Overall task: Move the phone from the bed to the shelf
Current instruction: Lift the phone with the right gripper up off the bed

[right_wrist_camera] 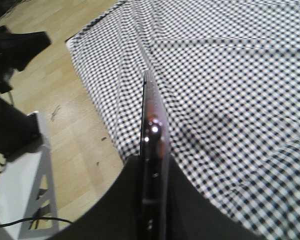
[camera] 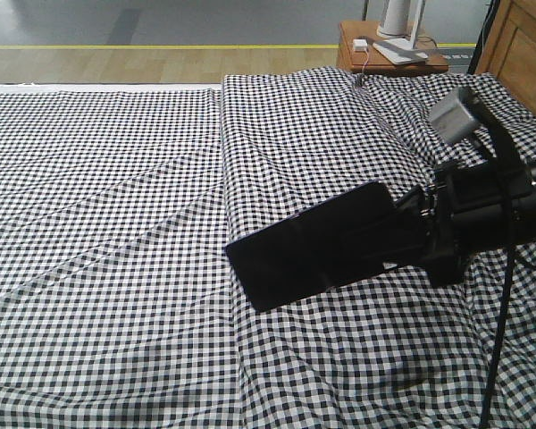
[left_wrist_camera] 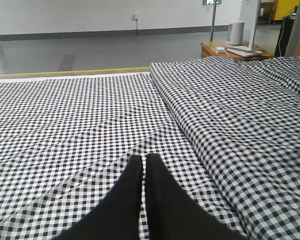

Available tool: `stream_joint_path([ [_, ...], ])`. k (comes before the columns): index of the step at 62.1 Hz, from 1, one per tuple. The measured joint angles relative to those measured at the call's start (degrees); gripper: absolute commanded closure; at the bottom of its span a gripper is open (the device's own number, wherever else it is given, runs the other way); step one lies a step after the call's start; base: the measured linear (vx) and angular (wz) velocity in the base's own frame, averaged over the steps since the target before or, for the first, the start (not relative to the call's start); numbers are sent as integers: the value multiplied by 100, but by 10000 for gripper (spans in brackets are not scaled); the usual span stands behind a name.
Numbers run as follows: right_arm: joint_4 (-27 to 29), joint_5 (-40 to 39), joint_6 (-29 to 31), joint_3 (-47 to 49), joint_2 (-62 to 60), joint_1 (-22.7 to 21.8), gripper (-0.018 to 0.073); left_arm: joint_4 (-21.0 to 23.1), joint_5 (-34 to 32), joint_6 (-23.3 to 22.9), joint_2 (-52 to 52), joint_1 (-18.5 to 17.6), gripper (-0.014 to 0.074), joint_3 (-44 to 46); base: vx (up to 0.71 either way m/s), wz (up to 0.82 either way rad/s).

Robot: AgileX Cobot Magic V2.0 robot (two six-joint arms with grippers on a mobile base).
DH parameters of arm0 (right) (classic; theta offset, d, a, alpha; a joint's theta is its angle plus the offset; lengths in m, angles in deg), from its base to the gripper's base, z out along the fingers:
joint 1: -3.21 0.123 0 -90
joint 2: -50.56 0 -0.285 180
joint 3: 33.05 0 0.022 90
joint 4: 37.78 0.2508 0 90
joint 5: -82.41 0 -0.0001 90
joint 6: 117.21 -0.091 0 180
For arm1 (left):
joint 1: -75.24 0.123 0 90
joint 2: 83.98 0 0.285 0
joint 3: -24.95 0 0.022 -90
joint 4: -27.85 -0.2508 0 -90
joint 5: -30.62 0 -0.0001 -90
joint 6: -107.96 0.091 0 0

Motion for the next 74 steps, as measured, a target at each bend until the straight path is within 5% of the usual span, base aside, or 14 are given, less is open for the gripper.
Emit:
stream_joint_path([
  [21,0,33,-459,0,-404,763,561,0,0,0,0,0,596,0,0,0],
  [74,209,65,-590,0,-588,782,561,0,0,0,0,0,596,0,0,0],
])
